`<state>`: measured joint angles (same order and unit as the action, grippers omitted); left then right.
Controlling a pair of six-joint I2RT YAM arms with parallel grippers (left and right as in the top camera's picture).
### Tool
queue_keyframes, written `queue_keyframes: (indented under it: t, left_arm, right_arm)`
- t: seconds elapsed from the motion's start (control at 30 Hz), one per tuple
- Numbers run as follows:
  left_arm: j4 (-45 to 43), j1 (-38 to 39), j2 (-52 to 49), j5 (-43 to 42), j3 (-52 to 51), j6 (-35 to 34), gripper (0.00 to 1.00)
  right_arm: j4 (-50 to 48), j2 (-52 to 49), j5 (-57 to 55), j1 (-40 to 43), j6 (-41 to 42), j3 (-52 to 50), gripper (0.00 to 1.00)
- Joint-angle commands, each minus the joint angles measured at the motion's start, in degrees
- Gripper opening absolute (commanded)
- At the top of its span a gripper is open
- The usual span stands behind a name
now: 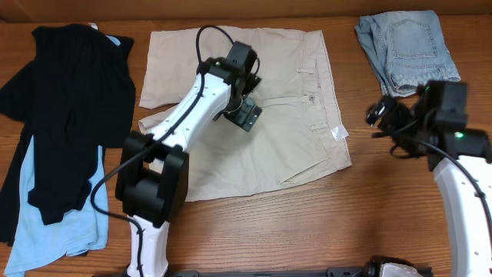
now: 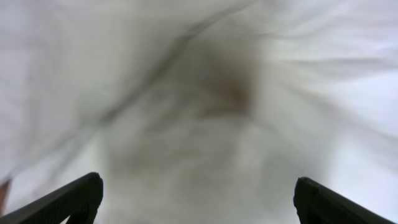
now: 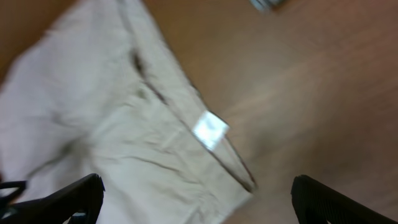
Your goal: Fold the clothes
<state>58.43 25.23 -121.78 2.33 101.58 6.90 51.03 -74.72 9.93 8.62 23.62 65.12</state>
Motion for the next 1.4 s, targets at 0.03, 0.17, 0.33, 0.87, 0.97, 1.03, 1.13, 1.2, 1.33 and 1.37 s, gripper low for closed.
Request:
queue_keyframes:
  t: [0.03, 0.17, 0.33, 0.87, 0.97, 1.03, 1.13, 1.2, 1.33, 1.37]
  left_arm:
    - [12.3, 0.3, 3.8, -9.0, 8.8, -12.6, 1.00]
    - [22.8, 0.3, 6.1, -7.8, 16.1, -19.0, 1.00]
    - [29.7, 0.4, 15.8, -0.3, 19.3, -29.0, 1.00]
    - [37.4, 0.7, 40.2, 17.8, -6.0, -77.2, 0.90]
    - [35.8, 0.6, 40.6, 17.8, -15.8, -87.1, 0.89]
    - [32.8, 0.4, 40.5, 17.4, -22.6, -90.5, 0.90]
    - [26.7, -1.0, 40.5, 12.6, -30.6, -90.5, 0.91]
    - [20.7, -3.0, 40.5, 7.1, -36.7, -87.6, 0.90]
    - [10.7, -8.6, 40.5, -1.1, -47.3, -82.2, 0.84]
    - [9.8, -9.5, 40.5, -1.4, -48.5, -82.3, 0.83]
  right_arm:
    - [0.8, 2.9, 14.6, 0.0, -6.1, 8.8, 1.00]
    - [2.0, 3.5, 23.1, 0.1, -10.0, 11.5, 1.00]
    - [5.4, 4.8, 24.9, 0.1, -11.8, 11.5, 1.00]
    - [20.3, 6.8, -6.1, 0.0, 6.7, 7.5, 1.00]
    - [19.5, 6.5, -6.1, 0.0, 7.1, 5.9, 1.00]
    - [18.5, 6.3, -6.1, 0.0, 7.5, 4.7, 1.00]
    - [16.9, 5.9, -6.0, 0.0, 8.2, 2.9, 1.00]
    - [16.5, 5.2, -6.0, 0.0, 8.2, 2.2, 1.00]
    - [15.8, 3.1, -6.0, 0.0, 8.2, 1.4, 1.00]
    - [15.5, 2.8, -6.0, 0.0, 8.1, 1.3, 1.00]
